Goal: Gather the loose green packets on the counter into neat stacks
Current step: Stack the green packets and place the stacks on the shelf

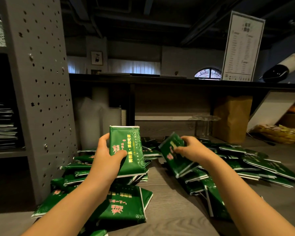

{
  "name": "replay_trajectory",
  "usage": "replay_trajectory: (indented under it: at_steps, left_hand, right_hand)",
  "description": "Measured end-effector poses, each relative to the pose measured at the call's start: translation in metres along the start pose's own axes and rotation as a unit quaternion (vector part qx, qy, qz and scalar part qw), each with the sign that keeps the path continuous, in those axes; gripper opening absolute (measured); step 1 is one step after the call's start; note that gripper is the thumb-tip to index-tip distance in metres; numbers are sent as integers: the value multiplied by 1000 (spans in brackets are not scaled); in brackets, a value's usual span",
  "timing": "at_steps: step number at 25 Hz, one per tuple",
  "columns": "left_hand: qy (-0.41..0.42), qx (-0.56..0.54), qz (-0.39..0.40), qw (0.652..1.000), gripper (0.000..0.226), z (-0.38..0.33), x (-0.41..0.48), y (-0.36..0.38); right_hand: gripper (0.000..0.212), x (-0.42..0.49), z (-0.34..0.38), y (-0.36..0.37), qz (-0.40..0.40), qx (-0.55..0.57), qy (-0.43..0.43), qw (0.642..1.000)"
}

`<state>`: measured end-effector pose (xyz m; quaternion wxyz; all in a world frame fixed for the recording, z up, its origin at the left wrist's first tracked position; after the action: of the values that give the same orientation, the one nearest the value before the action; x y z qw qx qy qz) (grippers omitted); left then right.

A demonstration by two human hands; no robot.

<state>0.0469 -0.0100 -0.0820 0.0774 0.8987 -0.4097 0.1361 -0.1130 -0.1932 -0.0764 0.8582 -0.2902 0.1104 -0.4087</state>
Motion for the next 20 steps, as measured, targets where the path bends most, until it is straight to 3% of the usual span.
replay_trajectory:
  at_steps: [2, 4, 6, 11, 13, 17, 18, 20]
  left_hand:
    - [-12, 2, 3, 1000, 34, 3, 0, 2]
    - [-21, -14, 8, 1000, 28, 5, -1, 5]
    - [-22, -24, 7, 999, 30, 5, -2, 7]
    - [3, -128, 33, 991, 15, -3, -8, 15]
    - [5, -107, 58, 993, 16, -3, -11, 20]
    - [21, -28, 43, 998, 38, -2, -11, 17]
    - [21, -22, 42, 999, 40, -2, -11, 16]
    - [16, -23, 45, 999, 46, -3, -10, 15]
  right_hand:
    - [22, -12, 23, 0, 11, 172, -62, 983]
    - [17, -23, 45, 10, 41, 311, -107, 943]
    - [16, -33, 64, 27, 69, 355, -146, 921]
    - [25, -43, 81, 72, 23, 278, -215, 936]
    - [30, -42, 79, 85, -13, 216, -220, 951]
    - [28, -40, 82, 90, 93, 204, -214, 951]
    - [28, -36, 78, 79, 83, 162, -210, 961]
    - [36, -22, 63, 42, -23, -89, -178, 980]
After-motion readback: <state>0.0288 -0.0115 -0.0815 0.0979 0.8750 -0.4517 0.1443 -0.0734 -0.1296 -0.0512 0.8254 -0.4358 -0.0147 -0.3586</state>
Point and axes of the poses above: each hand's wrist, its own x-axis towards the middle knuckle, its own y-axis out of the palm, z = x × y, the point moved 7 cm from there along x, towards the middle knuckle, and after that the axes turned 6 degrees about z, right-handed, at the moved point
